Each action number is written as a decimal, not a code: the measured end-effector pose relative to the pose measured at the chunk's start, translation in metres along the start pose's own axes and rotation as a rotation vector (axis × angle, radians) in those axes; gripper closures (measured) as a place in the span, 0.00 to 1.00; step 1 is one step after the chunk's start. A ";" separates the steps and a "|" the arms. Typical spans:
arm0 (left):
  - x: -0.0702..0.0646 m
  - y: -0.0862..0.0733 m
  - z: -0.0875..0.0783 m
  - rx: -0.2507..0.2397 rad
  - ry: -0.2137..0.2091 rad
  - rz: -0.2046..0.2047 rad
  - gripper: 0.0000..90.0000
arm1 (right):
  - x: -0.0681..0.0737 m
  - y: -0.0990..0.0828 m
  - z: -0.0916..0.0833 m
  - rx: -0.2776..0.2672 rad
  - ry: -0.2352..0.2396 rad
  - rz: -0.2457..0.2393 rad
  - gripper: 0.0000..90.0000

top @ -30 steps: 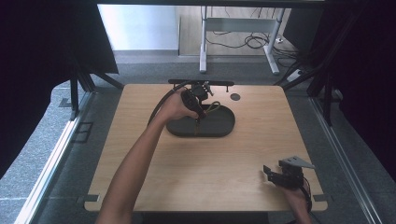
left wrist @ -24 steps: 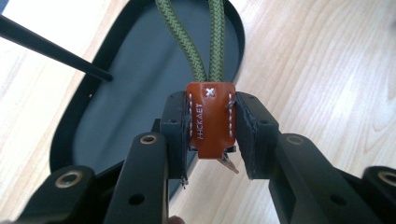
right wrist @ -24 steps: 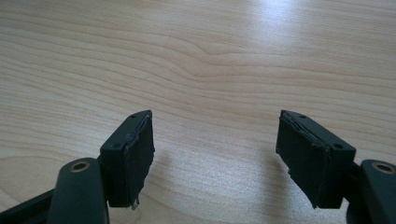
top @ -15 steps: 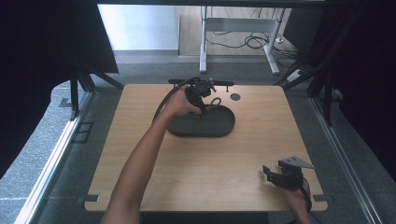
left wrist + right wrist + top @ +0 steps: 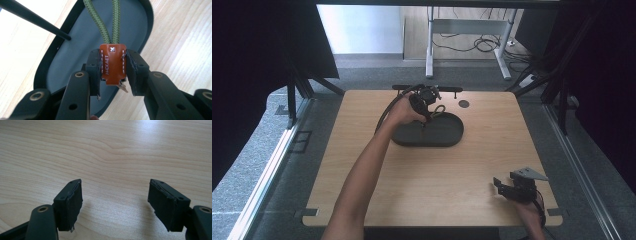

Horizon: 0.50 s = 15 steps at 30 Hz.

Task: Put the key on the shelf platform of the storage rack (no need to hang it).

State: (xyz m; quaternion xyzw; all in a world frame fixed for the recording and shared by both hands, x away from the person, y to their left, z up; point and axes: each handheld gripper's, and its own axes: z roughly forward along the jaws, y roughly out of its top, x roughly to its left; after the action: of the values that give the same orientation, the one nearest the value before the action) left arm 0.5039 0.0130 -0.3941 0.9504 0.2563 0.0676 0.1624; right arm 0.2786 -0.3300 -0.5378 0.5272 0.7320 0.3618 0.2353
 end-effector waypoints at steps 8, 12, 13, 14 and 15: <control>0.006 -0.004 0.018 0.011 0.003 -0.028 0.74 | -0.001 0.000 0.000 0.003 0.006 0.003 0.31; 0.006 -0.007 0.024 0.021 0.008 -0.041 0.74 | 0.000 0.000 0.001 0.005 0.006 -0.002 0.31; 0.007 -0.008 0.025 0.024 0.006 -0.040 0.74 | 0.000 0.000 0.001 0.006 0.007 -0.003 0.31; 0.006 -0.009 0.027 0.025 0.007 -0.042 0.74 | 0.000 0.000 0.001 0.006 0.008 -0.006 0.31; 0.006 -0.010 0.028 0.025 0.010 -0.041 0.74 | 0.001 0.000 0.001 0.008 0.008 -0.008 0.31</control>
State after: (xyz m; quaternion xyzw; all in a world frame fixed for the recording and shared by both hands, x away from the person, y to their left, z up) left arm 0.5109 0.0166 -0.4232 0.9465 0.2776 0.0658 0.1506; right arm 0.2793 -0.3291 -0.5382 0.5238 0.7365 0.3600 0.2315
